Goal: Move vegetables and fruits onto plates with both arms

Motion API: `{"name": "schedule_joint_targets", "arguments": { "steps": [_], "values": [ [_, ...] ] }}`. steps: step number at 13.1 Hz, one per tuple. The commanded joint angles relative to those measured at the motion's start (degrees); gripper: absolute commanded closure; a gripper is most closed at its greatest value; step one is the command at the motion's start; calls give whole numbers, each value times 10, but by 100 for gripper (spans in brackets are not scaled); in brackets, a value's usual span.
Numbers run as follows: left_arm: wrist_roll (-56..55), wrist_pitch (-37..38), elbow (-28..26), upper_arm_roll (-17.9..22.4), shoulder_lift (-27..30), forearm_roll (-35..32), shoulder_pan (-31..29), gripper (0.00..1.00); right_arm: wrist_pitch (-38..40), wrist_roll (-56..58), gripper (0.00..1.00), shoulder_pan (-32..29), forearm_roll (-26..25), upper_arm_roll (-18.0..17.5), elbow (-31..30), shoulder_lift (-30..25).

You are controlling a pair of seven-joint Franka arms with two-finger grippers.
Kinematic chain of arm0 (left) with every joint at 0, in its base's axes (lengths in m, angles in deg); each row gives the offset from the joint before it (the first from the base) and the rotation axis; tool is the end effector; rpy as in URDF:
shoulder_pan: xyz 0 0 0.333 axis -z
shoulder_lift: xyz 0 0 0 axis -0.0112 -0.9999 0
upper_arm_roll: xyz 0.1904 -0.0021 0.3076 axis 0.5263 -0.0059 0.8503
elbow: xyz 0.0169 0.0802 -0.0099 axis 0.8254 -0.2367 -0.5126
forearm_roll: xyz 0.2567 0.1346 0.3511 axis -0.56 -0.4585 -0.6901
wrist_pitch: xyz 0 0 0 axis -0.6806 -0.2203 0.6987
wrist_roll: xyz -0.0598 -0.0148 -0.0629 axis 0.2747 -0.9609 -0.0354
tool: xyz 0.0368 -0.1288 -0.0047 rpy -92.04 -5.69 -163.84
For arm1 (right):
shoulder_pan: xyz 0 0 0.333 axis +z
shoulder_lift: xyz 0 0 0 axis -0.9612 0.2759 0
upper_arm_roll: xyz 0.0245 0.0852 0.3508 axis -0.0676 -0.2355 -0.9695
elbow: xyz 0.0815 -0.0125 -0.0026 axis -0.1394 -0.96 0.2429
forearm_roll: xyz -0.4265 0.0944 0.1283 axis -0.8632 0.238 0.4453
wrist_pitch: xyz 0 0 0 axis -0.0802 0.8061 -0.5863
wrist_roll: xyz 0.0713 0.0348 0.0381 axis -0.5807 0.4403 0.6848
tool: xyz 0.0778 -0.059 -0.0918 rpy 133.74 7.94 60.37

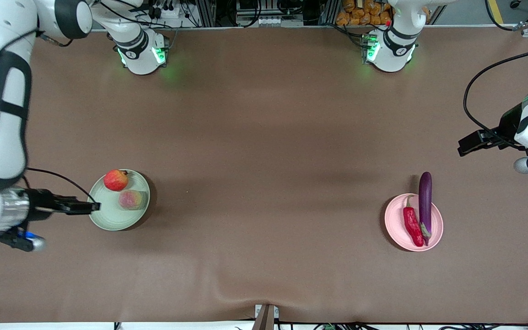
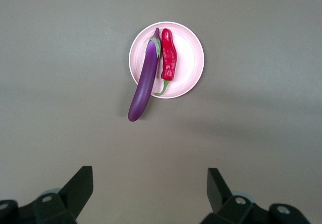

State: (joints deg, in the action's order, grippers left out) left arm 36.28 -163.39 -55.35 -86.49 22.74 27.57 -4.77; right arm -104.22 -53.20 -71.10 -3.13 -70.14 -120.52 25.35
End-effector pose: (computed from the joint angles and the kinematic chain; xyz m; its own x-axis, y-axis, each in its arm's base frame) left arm 0.6720 -0.0512 0.6026 0.9859 0.1663 -0.0175 0.1660 -0.9860 -0.0178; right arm 0.7988 -0.0204 0.4572 0.9447 -0.1780 -0.2756 -0.2416 -0.9457 -0.2173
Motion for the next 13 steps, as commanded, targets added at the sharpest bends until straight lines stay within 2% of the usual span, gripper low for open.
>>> {"name": "schedule_joint_targets", "arguments": {
  "steps": [1,3,5,7,8,10,12,13],
  "values": [
    [8,4,-12,-5,15,-10,-3,0,58,0,0,23,-85,-9,-10,-75],
    [8,3,-12,-5,15,-10,-3,0,74,5,0,37,-117,-15,-15,-135],
    [15,3,-10,-5,15,-9,-3,0,78,0,0,37,-122,-15,-55,-188],
    [21,3,-10,-5,15,-9,-4,0,59,-1,0,27,-132,-16,-131,-257],
    [29,4,-10,-4,16,-8,-4,0,33,-1,0,26,-152,-28,-180,-297],
    [49,4,-11,-3,27,-6,-5,0,-32,-1,0,-27,-181,-105,-298,-383],
    [67,5,-26,-4,49,-7,-2,0,-93,-1,0,-29,-193,-122,-409,-450],
    [71,4,-47,0,69,-5,6,0,-101,-1,0,-29,-193,-123,-434,-467]
  ]
}}
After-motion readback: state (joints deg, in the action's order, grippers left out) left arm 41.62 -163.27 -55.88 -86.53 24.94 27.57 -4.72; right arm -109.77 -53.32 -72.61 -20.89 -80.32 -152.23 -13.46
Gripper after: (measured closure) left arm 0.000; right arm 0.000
